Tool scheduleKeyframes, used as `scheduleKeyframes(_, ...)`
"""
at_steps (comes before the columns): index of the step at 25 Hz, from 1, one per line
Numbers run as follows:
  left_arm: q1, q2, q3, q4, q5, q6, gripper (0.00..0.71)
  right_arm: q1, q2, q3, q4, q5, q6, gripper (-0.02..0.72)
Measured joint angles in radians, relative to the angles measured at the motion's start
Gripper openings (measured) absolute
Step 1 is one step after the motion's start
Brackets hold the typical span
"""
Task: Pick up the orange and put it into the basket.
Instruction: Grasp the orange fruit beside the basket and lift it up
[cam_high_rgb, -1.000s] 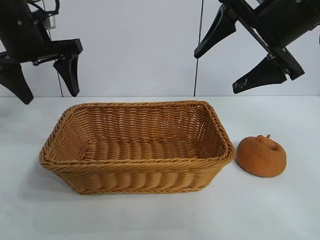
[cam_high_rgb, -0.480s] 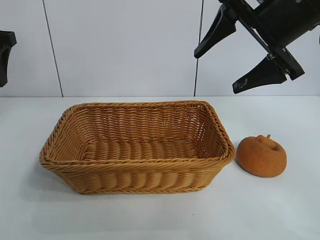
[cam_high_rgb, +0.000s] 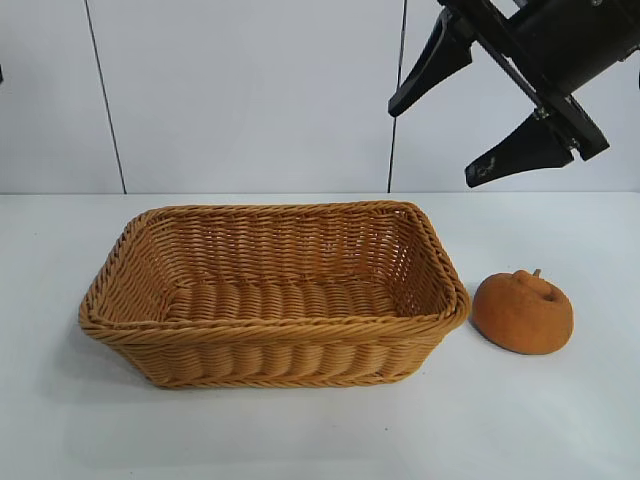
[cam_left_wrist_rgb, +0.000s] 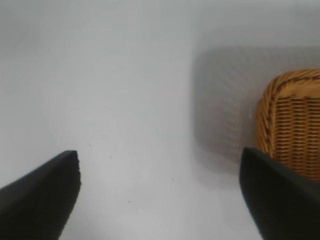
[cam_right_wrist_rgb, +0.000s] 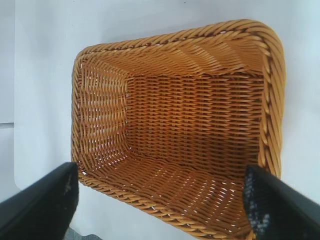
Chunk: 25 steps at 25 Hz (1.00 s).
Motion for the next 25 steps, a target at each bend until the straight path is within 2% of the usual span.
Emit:
scheduleKeyframes(3, 0.0, -0.082, 0.069, 0.0, -0.001, 0.012, 0.615, 0.0, 0.0, 0.0, 0.0, 0.0, 0.0, 0.61)
scheduleKeyframes(4, 0.0, -0.166, 0.155, 0.0, 0.0, 0.016, 0.615, 0.0, 0.0, 0.0, 0.0, 0.0, 0.0, 0.61)
scheduleKeyframes(16, 0.0, -0.765, 0.802, 0.01, 0.001, 0.06, 0.615, 0.0, 0.0, 0.0, -0.003, 0.0, 0.0, 0.61)
scheduleKeyframes(21, 0.0, -1.008, 1.031, 0.002, -0.092, 0.06, 0.615, 0.0, 0.0, 0.0, -0.002, 0.0, 0.0, 0.61)
scheduleKeyframes(25, 0.0, -1.196, 1.128, -0.019, -0.132, 0.06, 0.615, 0.0, 0.0, 0.0, -0.002, 0.0, 0.0, 0.61)
